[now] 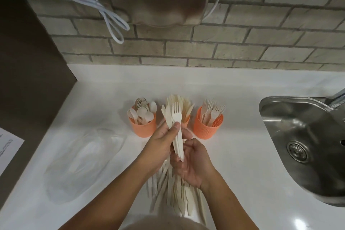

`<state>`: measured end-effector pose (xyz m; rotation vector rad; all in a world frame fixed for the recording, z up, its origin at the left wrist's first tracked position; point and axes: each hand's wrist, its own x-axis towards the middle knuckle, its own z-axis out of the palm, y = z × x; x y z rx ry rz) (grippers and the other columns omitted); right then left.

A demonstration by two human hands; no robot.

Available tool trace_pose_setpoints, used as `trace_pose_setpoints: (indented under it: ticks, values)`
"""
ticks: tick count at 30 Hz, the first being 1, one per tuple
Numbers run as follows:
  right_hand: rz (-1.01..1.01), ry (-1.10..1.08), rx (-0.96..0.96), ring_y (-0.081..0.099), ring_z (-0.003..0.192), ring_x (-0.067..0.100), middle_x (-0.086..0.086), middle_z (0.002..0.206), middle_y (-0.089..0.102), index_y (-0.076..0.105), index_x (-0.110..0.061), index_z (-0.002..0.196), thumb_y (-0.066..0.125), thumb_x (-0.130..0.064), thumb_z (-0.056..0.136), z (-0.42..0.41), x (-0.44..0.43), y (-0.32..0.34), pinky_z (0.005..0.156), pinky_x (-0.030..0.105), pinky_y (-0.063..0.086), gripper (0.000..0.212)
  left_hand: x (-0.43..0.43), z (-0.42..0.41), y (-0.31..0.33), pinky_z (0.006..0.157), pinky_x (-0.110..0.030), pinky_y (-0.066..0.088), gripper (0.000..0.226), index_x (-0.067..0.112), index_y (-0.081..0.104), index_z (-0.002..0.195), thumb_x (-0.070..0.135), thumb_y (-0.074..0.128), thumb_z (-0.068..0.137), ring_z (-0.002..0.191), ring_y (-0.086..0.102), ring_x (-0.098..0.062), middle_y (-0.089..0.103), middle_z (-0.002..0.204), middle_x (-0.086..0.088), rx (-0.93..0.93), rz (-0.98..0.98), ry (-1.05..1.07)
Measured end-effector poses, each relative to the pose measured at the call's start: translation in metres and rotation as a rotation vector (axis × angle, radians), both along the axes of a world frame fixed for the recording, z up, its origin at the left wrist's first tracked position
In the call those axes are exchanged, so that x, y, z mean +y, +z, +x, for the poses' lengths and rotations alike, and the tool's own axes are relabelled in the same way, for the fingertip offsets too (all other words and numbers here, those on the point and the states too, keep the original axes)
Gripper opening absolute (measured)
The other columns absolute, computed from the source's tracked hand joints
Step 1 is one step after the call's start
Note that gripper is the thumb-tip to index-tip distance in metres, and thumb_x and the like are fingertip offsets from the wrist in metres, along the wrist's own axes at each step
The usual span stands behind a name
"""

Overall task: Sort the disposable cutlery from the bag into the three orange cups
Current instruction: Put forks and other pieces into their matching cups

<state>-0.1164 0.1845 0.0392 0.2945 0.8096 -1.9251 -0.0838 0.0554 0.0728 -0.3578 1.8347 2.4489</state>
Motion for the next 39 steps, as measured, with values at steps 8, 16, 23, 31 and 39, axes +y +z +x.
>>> trace_pose_setpoints:
  ticks: [8, 16, 23, 31, 39]
  values:
    - [0.707, -0.266, 0.641, 0.060, 0.079, 0.015, 0.000, 0.090, 0.065, 0.064, -0.015, 0.105, 0.043, -0.049, 0.089, -0.013, -0.004, 0.032, 0.070, 0.032, 0.045, 0.043, -0.004, -0.002, -0.009, 0.059, -0.031, 0.039, 0.029, 0.017, 0.071, 0.107, 0.039, 0.052, 0.105, 0.055, 0.037, -0.013, 0.039, 0.066, 0.000, 0.043, 0.178, 0.089]
    - [0.695, -0.237, 1.025, 0.067, 0.062, 0.012, -0.006, 0.064, 0.062, 0.072, -0.012, 0.092, 0.064, -0.018, 0.101, -0.030, -0.008, 0.070, 0.064, 0.023, 0.050, 0.013, -0.002, 0.009, -0.006, 0.044, -0.024, 0.017, 0.043, 0.005, 0.060, 0.097, 0.047, 0.049, 0.104, 0.046, 0.025, -0.011, 0.044, 0.068, -0.005, -0.069, 0.170, -0.018]
    - [0.712, -0.327, 1.027, 0.069, 0.062, 0.024, 0.009, 0.079, 0.074, 0.073, -0.008, 0.098, 0.061, -0.009, 0.102, -0.030, -0.006, 0.062, 0.069, 0.044, 0.061, 0.012, -0.004, 0.011, -0.008, 0.044, -0.022, 0.024, 0.034, 0.022, 0.064, 0.118, 0.046, 0.059, 0.095, 0.045, 0.035, -0.013, 0.067, 0.085, -0.008, -0.024, 0.028, 0.097]
    - [0.658, -0.320, 0.958, 0.063, 0.059, 0.022, 0.011, 0.076, 0.071, 0.072, -0.008, 0.102, 0.060, -0.002, 0.101, -0.035, 0.007, 0.066, 0.063, 0.038, 0.055, 0.014, -0.001, 0.013, -0.005, 0.042, -0.022, 0.031, 0.026, 0.023, 0.063, 0.124, 0.038, 0.051, 0.106, 0.045, 0.038, -0.013, 0.077, 0.099, -0.010, -0.015, -0.052, 0.090]
    - [0.551, -0.255, 0.853, 0.065, 0.061, 0.020, 0.013, 0.082, 0.071, 0.070, -0.008, 0.112, 0.060, -0.003, 0.101, -0.045, 0.019, 0.073, 0.061, 0.030, 0.054, 0.015, 0.002, 0.014, -0.006, 0.043, -0.023, 0.035, 0.025, 0.023, 0.068, 0.121, 0.036, 0.051, 0.107, 0.050, 0.049, -0.016, 0.079, 0.101, -0.005, -0.020, -0.149, 0.030]
